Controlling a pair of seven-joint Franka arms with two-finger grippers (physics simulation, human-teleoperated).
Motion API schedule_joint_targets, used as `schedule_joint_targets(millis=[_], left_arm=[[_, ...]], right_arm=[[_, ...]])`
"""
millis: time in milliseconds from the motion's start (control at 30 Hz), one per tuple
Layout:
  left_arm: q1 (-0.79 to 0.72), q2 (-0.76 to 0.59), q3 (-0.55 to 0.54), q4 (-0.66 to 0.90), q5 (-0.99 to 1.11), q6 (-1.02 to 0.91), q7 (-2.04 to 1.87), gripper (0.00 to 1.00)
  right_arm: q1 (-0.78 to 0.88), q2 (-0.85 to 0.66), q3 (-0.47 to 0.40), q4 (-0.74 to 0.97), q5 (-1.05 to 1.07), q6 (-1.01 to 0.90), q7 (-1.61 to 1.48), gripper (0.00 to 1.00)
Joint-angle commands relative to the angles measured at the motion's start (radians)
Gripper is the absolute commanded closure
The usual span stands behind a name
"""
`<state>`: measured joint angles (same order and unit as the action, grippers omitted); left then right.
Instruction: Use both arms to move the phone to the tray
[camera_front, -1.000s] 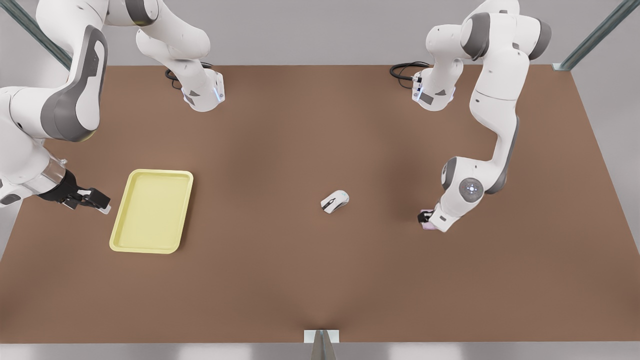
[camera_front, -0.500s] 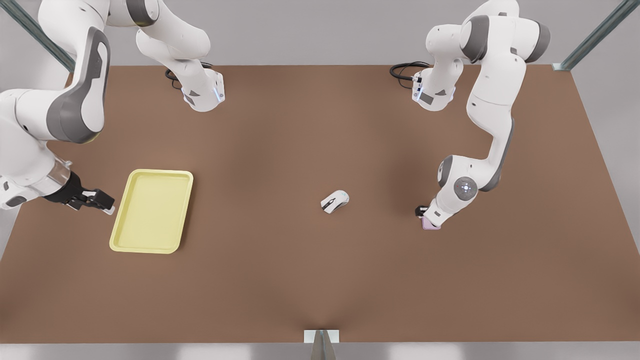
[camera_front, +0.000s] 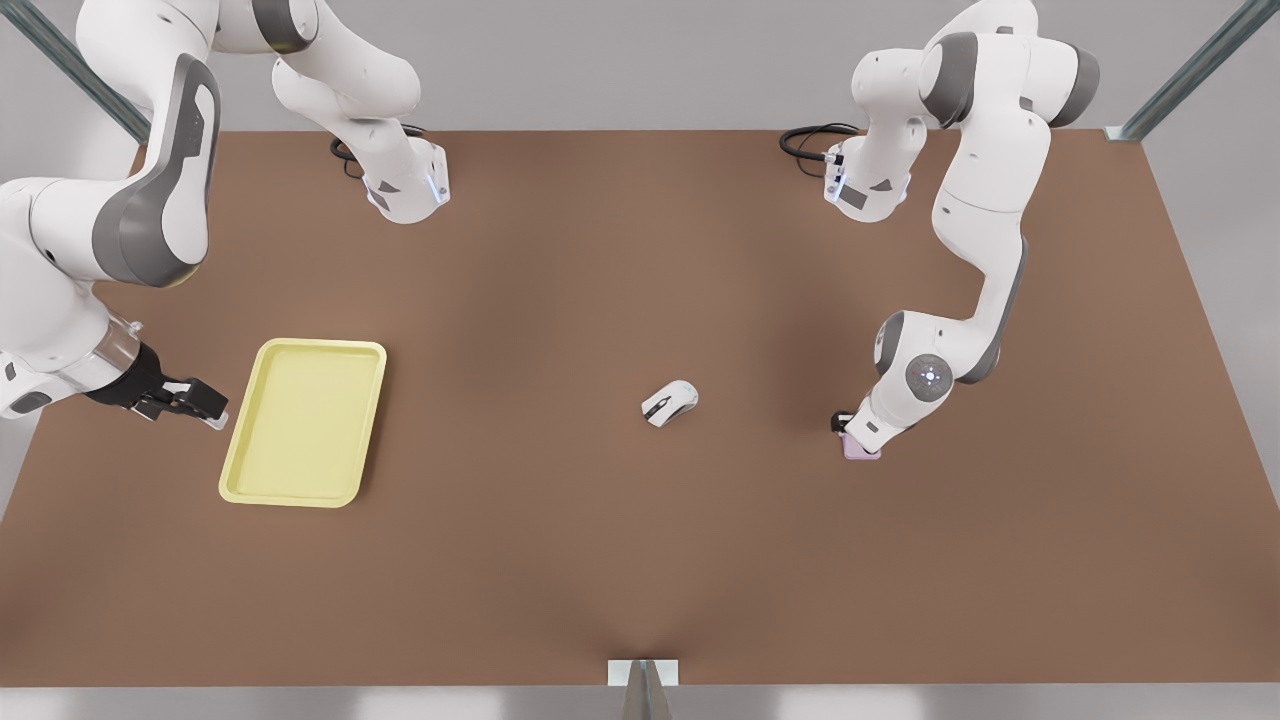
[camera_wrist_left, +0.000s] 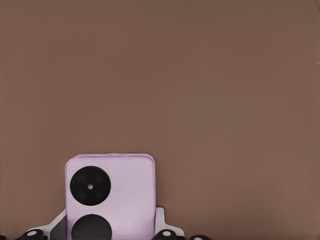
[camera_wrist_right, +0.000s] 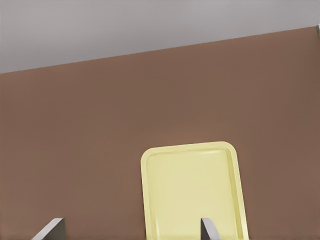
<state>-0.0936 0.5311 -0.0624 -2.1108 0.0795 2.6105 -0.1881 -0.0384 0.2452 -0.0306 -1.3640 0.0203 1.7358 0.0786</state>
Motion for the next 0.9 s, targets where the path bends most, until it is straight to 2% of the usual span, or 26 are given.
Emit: schedule_joint_targets(millis=[0, 167, 333, 433, 667, 867], left_arm=[[0.0, -0.002, 0.001, 0.0, -0.003, -0.003, 0.03, 0.24], [-0.009, -0.008, -0.002, 0.014, -0.004, -0.032, 0.019, 0.24], [-0.115, -0.016, -0.011, 0.178, -0.007, -0.279, -0.083, 0.24], [-0.241, 0.017, -0.014, 0.371, -0.021, -0.497, -0.284, 0.24], [-0.477, 0.231, -0.016, 0.787, -0.112, -0.593, -0.636, 0.24], [-0.638, 0.421, -0.011, 1.098, -0.095, -0.578, -0.631, 0.24]], right_arm=[[0.0, -0.001, 0.0, 0.0, 0.001, -0.001, 0.0, 0.0], [0.0, 0.0, 0.0, 0.0, 0.001, 0.001, 0.0, 0.0], [0.0, -0.001, 0.0, 0.0, 0.001, 0.001, 0.0, 0.0], [0.0, -0.001, 0.0, 0.0, 0.001, -0.001, 0.0, 0.0], [0.0, 0.0, 0.0, 0.0, -0.007, -0.001, -0.002, 0.0], [0.002, 0.0, 0.0, 0.0, -0.007, -0.001, 0.0, 0.0]])
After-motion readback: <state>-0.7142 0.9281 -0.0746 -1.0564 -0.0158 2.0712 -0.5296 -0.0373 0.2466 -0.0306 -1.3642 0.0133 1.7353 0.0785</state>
